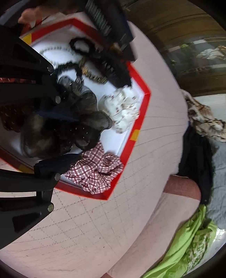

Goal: Organize jewelry

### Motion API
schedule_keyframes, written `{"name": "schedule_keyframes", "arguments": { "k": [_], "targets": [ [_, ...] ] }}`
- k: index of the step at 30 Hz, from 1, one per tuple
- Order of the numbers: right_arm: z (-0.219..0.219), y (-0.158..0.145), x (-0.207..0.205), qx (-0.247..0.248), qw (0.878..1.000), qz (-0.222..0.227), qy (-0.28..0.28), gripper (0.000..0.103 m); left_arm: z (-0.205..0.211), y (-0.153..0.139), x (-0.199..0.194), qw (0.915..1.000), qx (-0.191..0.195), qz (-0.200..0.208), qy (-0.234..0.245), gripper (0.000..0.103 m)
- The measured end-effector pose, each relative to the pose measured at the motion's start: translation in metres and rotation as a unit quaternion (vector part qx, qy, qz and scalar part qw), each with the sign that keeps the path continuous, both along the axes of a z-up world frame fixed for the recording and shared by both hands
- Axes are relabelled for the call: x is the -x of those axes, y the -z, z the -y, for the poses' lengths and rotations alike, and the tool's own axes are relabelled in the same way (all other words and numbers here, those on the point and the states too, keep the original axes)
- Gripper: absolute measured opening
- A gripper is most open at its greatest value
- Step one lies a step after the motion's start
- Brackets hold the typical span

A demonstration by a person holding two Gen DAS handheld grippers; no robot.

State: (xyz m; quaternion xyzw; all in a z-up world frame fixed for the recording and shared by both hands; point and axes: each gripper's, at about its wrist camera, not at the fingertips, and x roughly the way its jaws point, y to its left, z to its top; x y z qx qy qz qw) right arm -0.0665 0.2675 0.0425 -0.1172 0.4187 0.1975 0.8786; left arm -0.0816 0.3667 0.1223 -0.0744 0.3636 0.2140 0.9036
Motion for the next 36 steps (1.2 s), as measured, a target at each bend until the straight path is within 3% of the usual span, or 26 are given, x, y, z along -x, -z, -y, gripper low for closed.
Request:
{"name": "schedule_keyframes", "arguments": {
  "k": [4, 10, 15, 27, 32, 36],
  "targets": [
    [0.011, -0.008, 0.003, -0.03, 1.0, -0.002, -0.001, 0.041, -0.003, -0.01, 0.008, 0.9992, -0.017, 0.028, -0.025, 0.075],
    [0.033, -0.035, 0.025, -0.066, 0.998, 0.017, 0.002, 0.044, 0.008, -0.025, 0.019, 0.9928, -0.081, 0.07, -0.053, 0.093],
    [0.051, -0.044, 0.045, -0.072, 0.997, 0.025, 0.01, 0.048, 0.025, -0.035, 0.029, 0.985, -0.128, 0.093, -0.067, 0.098],
    [0.122, -0.042, 0.098, -0.049, 0.997, 0.031, 0.05, 0.052, 0.089, -0.041, 0.066, 0.9929, -0.085, 0.078, -0.029, 0.098],
    [0.148, -0.046, 0.118, -0.042, 0.996, 0.048, 0.061, 0.057, 0.123, -0.053, 0.097, 0.9931, -0.076, 0.088, -0.019, 0.098],
    [0.167, -0.048, 0.134, -0.043, 0.995, 0.061, 0.068, 0.06, 0.142, -0.063, 0.118, 0.9935, -0.045, 0.104, -0.018, 0.1]
  ]
}}
